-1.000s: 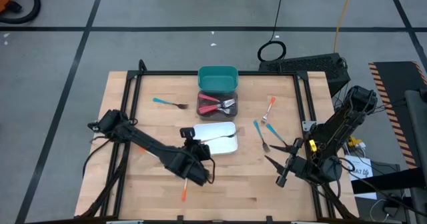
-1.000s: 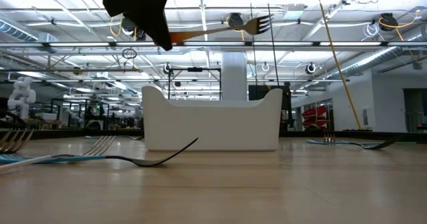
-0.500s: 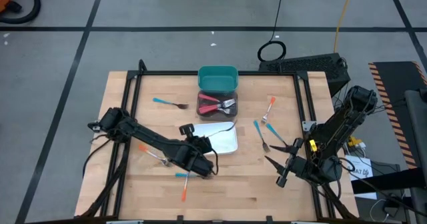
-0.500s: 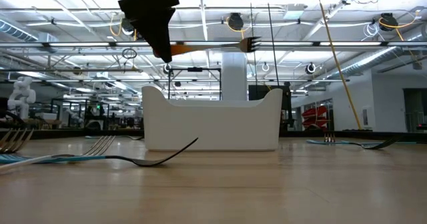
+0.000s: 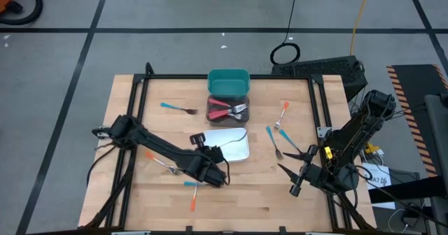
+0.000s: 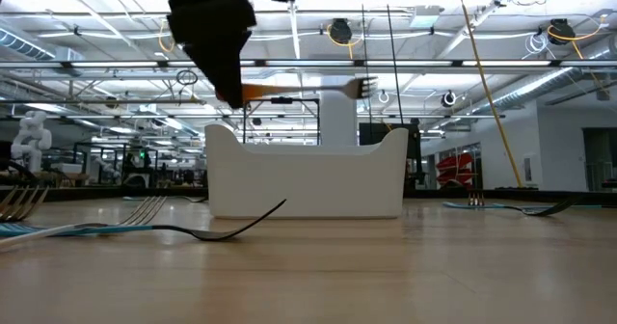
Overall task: Sort silverware by color (type)
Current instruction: Put the bottom right orange fork into the white bin, then put the left orange fork into the white bin
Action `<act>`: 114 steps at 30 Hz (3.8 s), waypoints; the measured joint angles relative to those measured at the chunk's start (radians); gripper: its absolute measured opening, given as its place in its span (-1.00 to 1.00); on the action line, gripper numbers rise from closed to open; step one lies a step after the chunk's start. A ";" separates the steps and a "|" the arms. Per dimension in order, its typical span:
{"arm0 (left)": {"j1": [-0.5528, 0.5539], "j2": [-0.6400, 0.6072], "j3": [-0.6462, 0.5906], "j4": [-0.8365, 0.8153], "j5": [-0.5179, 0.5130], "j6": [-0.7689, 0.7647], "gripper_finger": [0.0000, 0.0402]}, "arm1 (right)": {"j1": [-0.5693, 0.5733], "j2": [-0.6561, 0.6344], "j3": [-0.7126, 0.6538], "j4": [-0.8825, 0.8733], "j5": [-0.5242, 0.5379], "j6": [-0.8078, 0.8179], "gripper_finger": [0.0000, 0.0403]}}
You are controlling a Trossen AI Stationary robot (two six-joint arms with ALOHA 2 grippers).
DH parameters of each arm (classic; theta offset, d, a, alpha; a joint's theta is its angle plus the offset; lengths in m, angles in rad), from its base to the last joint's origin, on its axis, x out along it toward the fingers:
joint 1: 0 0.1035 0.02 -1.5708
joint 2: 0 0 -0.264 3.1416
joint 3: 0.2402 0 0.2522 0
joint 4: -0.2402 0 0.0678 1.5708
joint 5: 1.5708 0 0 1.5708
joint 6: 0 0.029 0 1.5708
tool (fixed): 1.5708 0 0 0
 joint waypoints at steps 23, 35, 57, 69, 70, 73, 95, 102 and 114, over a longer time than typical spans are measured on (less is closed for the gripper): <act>0.028 0.039 0.000 -0.007 0.004 -0.006 -0.96 | 0.000 0.000 0.000 0.000 0.000 -0.020 -0.08; 0.030 0.039 0.000 -0.008 0.031 -0.048 -0.96 | 0.000 0.000 0.000 0.000 0.000 -0.019 -0.08; 0.033 0.039 0.000 -0.003 0.019 -0.066 -0.51 | 0.000 0.000 0.000 0.000 0.000 -0.022 -0.08; -0.006 0.039 0.000 -0.003 0.018 -0.008 -0.51 | 0.000 0.000 0.000 0.000 0.000 -0.023 -0.08; -0.008 0.039 0.000 -0.003 0.018 -0.006 -0.51 | 0.000 0.000 0.000 0.000 0.000 -0.023 -0.08; -0.018 0.039 0.000 -0.003 0.018 0.010 -0.51 | 0.000 0.000 0.000 0.000 0.000 -0.027 -0.08; -0.331 -0.036 0.000 0.024 -0.020 -0.193 -0.51 | -0.081 0.000 0.000 0.001 -0.003 -0.132 -0.08; -0.452 -0.035 0.000 0.150 -0.064 -0.309 -0.51 | -0.093 0.000 0.000 0.001 -0.004 -0.134 -0.08; -0.540 0.030 0.000 0.150 -0.206 -0.518 -0.51 | -0.093 0.000 0.000 -0.046 -0.005 0.005 -0.08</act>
